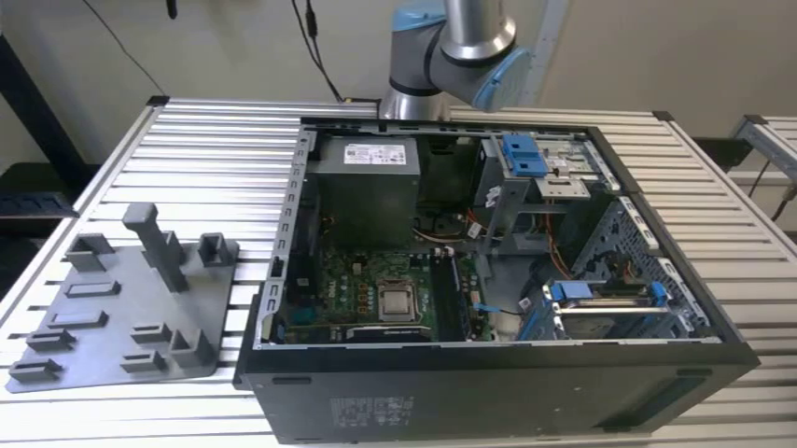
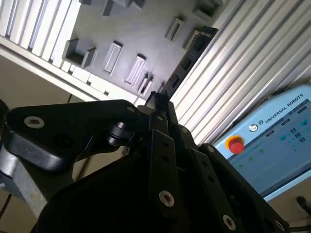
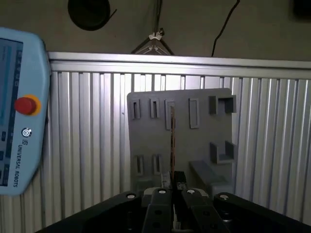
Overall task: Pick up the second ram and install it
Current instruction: 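Pick up the second ram and move it above second insertion slot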
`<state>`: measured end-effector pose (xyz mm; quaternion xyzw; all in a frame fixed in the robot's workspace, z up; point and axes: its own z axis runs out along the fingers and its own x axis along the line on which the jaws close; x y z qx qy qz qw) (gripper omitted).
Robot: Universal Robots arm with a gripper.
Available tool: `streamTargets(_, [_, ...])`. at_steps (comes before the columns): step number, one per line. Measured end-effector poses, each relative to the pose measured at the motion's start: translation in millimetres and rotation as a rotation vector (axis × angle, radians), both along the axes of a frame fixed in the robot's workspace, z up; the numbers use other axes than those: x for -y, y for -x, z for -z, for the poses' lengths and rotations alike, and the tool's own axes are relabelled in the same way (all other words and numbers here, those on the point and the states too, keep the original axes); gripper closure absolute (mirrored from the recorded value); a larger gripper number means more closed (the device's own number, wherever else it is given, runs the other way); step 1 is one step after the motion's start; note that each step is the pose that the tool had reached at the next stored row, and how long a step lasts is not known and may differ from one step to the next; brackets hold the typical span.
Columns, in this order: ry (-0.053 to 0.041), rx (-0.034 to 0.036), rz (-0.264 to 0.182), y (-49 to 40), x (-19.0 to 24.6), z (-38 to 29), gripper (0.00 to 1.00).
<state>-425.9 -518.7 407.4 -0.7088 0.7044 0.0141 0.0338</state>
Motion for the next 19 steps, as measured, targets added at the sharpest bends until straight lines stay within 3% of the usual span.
streamTargets(3, [0.0001, -0.0001, 0.0, 0.0, 0.0, -10.7, 0.86])
streamTargets(5, [0.0, -0.0001, 0.0, 0.0, 0.0, -14.2, 0.86])
streamTargets(12, [-0.0002, -0.0001, 0.0, -3.9, 0.0, -14.3, 0.86])
streamTargets(19, [-0.0001, -0.0002, 0.001, -23.0, 0.0, -14.3, 0.86])
